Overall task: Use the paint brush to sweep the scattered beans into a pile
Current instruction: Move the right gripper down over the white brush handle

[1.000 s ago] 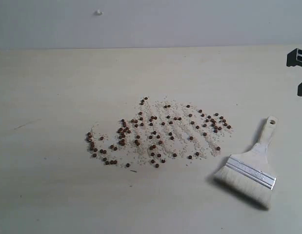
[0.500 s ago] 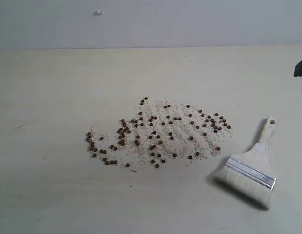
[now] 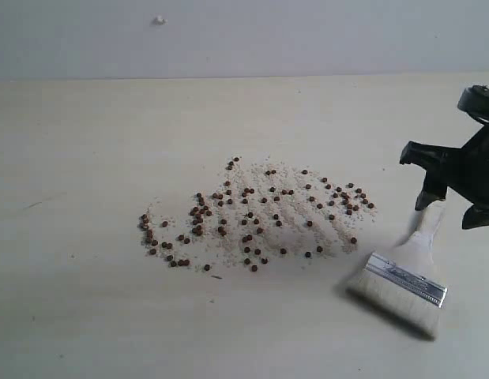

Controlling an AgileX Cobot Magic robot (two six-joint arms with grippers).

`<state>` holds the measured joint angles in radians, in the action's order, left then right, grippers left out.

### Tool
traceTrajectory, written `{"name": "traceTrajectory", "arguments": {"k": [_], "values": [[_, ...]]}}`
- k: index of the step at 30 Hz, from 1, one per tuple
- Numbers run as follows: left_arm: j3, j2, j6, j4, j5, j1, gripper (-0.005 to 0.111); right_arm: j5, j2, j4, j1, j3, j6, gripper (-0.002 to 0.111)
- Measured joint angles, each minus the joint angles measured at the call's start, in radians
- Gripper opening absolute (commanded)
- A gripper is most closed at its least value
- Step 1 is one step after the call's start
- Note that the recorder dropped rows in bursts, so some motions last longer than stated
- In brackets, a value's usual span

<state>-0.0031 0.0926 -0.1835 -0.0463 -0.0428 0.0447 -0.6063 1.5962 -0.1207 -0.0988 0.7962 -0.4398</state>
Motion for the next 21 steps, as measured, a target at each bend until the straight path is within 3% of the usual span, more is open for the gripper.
{"name": "traceTrajectory", "arguments": {"k": [8, 21], "values": [[0.000, 0.000, 0.000, 0.000, 0.000, 0.000, 0.000, 0.094, 0.025, -0.004, -0.005, 0.000, -0.202, 0.063], [0.000, 0.000, 0.000, 0.000, 0.000, 0.000, 0.000, -0.053, 0.025, -0.026, -0.005, 0.000, -0.238, 0.066]]}}
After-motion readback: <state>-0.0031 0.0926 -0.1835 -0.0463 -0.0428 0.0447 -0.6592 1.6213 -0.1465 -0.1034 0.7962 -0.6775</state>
